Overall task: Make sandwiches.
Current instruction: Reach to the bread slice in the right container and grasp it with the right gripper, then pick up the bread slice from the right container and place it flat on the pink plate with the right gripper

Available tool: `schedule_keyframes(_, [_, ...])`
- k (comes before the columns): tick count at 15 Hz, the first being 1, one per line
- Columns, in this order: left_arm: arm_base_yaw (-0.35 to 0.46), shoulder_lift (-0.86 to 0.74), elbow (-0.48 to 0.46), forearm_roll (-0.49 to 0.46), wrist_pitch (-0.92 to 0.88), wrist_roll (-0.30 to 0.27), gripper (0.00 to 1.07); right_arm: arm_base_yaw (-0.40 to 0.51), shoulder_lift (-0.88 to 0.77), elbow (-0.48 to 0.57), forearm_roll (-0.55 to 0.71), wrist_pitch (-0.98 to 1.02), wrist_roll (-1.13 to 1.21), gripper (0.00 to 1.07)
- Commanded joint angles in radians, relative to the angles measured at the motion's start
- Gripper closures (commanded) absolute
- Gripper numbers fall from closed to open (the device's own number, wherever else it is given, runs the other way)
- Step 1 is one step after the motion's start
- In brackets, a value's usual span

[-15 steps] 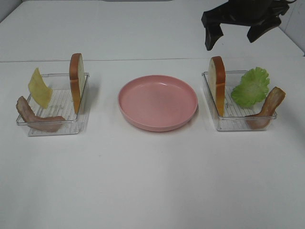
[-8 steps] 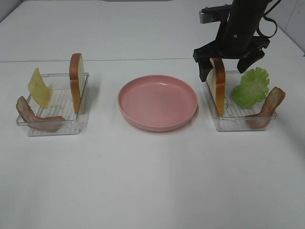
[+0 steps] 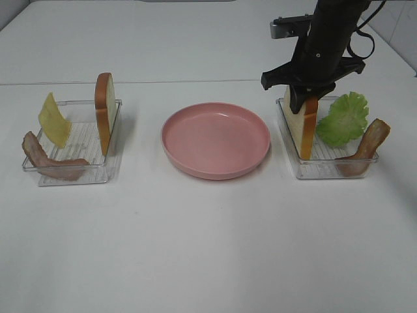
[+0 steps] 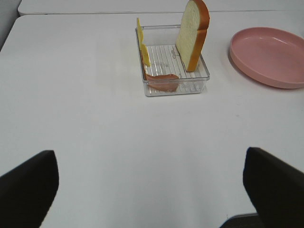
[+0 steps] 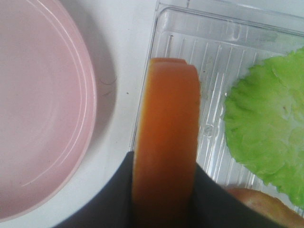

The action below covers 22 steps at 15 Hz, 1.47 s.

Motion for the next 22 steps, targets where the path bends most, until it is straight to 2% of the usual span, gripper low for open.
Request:
schedule_keyframes(1, [0.006, -0.016, 0.002, -0.003, -0.004, 0.002, 0.06, -0.001, -0.011, -0.005, 0.0, 0.05, -0.015, 1.07])
schedule_keyframes(3, [0.006, -0.016, 0.002, -0.003, -0.004, 0.002, 0.06, -0.001, -0.02, -0.02, 0.0, 0.081, -0.015, 1.07])
schedule_keyframes(7, [0.006, -0.016, 0.002, -0.003, -0.004, 0.002, 0.06, 0.001, -0.097, -0.149, -0.004, 0.178, -0.042, 1.07])
schedule_keyframes(10, [0.006, -0.017, 0.002, -0.004, -0.004, 0.002, 0.06, 0.063, -0.181, -0.223, -0.008, 0.183, -0.049, 1.07])
schedule_keyframes(13, [0.006, -0.017, 0.002, -0.004, -0.004, 0.001, 0.06, 0.151, -0.183, -0.223, 0.001, 0.17, -0.046, 1.07])
schedule_keyframes(16, [0.006, -0.017, 0.002, -0.004, -0.004, 0.001, 0.06, 0.274, -0.122, -0.218, 0.067, 0.091, -0.041, 1.07])
schedule_keyframes(19, [0.006, -0.017, 0.002, -0.004, -0.004, 0.002, 0.06, 0.326, -0.059, -0.218, 0.109, -0.009, -0.038, 1.07])
schedule_keyframes(22, [0.006, -0.017, 0.002, -0.004, -0.004, 0.002, 0.06, 0.324, -0.01, -0.218, 0.141, -0.041, -0.03, 1.07])
